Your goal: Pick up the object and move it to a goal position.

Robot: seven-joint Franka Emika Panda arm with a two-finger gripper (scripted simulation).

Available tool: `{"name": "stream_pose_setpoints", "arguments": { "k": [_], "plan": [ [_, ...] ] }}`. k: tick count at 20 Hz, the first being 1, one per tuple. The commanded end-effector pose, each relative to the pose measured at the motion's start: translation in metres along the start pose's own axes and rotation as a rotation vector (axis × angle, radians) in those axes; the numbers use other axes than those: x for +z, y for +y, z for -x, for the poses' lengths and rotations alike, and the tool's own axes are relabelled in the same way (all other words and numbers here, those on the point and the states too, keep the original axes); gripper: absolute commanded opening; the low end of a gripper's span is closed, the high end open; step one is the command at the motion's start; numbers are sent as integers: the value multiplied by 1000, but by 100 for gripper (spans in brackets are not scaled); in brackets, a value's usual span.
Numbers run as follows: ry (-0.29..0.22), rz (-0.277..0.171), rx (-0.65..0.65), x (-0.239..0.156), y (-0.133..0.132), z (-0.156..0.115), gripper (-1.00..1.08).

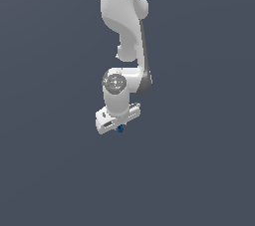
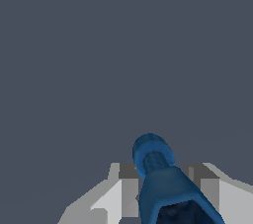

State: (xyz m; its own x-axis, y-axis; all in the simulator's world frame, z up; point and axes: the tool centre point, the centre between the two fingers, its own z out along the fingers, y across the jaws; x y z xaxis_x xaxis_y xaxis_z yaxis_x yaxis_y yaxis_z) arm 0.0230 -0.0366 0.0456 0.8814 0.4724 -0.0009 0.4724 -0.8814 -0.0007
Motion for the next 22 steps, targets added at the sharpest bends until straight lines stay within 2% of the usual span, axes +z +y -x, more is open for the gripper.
{"name": "stream_pose_setpoints", "arguments": {
  "k": [1, 11, 22],
  "plan": [
    [1, 1, 0, -5, 1, 2, -100],
    [1, 1, 0, -55, 4, 26, -100],
    [1, 1, 0, -160, 11, 73, -100]
  ]
}}
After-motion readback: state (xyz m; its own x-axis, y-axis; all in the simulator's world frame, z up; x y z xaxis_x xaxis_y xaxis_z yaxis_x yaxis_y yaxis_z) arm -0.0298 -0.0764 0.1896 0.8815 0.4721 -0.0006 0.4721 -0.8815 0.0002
